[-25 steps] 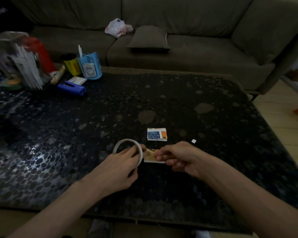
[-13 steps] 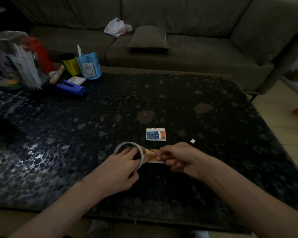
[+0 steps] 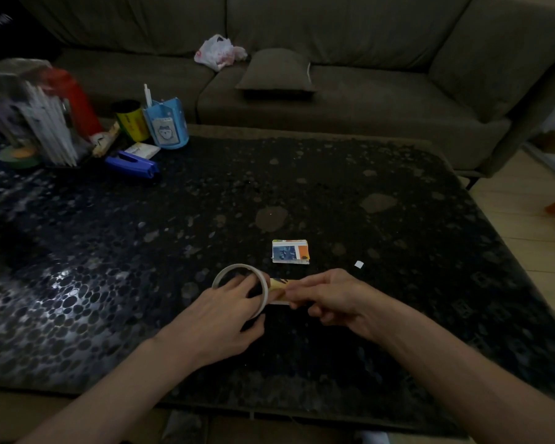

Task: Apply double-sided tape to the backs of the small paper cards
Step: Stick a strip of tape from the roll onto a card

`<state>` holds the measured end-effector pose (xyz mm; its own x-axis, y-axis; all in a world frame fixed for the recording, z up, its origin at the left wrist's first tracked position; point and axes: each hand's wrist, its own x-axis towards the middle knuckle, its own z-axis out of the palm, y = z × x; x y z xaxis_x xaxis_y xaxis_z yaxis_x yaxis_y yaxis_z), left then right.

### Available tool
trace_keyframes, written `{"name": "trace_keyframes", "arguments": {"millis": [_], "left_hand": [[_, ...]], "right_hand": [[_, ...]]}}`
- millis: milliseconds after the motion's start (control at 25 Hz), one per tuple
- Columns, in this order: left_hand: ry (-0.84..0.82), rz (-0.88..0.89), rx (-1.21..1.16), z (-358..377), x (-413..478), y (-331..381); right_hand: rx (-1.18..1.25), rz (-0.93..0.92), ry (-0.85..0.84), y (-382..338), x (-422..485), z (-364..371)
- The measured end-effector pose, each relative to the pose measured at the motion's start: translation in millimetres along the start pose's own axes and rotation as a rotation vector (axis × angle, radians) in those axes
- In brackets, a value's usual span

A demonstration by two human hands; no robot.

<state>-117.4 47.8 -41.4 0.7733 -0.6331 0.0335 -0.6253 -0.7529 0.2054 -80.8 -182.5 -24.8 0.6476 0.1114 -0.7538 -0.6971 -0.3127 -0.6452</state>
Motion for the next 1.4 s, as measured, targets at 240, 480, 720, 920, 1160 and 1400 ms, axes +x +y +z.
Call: {"name": "trace_keyframes", "arguments": {"millis": [240,480,720,920,1160,1400], "left_hand": [[-0.034,-0.008,0.056,0.7,0.6,0.2],[-0.032,-0.019,0.028,3.0,0.8,-2.3],[-0.034,-0.024,0.047,2.7,0.6,-2.0],[-0.035,-0.027,0.051,4.5,-0.4,-1.1],[-0.048,-0.031,0.074,5.5,-0.5,-0.8],[0.021,-0.066,-0.052,7.1,0.1,-3.5]], "right_hand": [[0.144,0.056,-0.007,-5.1,-5.9,-1.3],[-0.1,-0.105,0.074,0.4,-7.7,-1.2],[-0.176,-0.263,0.233,-1.2,-7.4,-14.9],[-0.502,-0.503,0.358,9.0,1.5,5.9],[-0.64,-0.468,0.46,6.5,7.8,16.8],[-0.64,-0.456,0.474,6.9,6.5,17.1]]}}
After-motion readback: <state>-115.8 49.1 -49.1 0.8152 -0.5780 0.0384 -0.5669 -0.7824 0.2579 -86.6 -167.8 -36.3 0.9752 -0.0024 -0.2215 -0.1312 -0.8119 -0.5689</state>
